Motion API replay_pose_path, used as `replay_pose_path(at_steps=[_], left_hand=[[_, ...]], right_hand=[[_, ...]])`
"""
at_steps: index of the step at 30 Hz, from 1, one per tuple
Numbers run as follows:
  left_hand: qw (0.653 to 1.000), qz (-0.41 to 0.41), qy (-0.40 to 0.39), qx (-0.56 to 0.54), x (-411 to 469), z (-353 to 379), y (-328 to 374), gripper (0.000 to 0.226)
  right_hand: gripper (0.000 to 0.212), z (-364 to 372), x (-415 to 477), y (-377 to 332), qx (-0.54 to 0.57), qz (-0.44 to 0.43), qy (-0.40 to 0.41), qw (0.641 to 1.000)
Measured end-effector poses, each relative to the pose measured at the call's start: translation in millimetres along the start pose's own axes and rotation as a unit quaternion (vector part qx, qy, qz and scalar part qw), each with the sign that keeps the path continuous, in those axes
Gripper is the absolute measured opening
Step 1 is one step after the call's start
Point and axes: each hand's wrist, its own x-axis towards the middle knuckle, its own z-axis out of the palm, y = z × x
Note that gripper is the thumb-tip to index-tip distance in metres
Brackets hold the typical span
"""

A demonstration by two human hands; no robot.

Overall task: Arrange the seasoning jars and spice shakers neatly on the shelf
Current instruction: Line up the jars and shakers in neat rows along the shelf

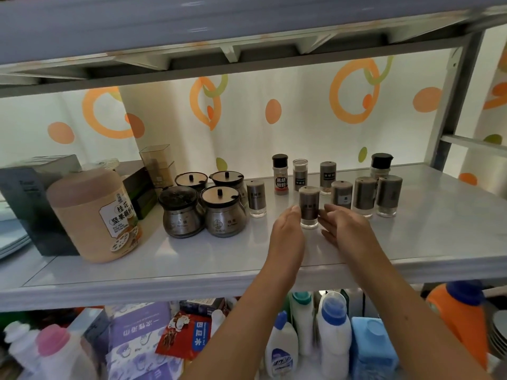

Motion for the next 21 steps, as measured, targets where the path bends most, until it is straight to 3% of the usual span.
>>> replay_pose_path(at_steps=[5, 10, 21], left_hand=[[1.0, -0.006, 0.012, 0.009, 5.9, -7.0, 1.3, 0.045], [1.0, 0.014, 0.0, 0.006, 7.1, -16.9, 3.5, 0.038], [0.997, 0.023, 0.068, 0.027, 1.0, -69.1, -4.2, 0.044]], right_hand=[[0.026, 1.1, 12.0, -7.8, 0.008, 0.019, 0.01, 1.0], [0.024, 15.0, 13.1, -13.4, 0.045, 0.029, -0.021, 0.998], [0.032, 63.7, 6.9, -4.4, 0.061, 0.034, -0.088, 0.994]])
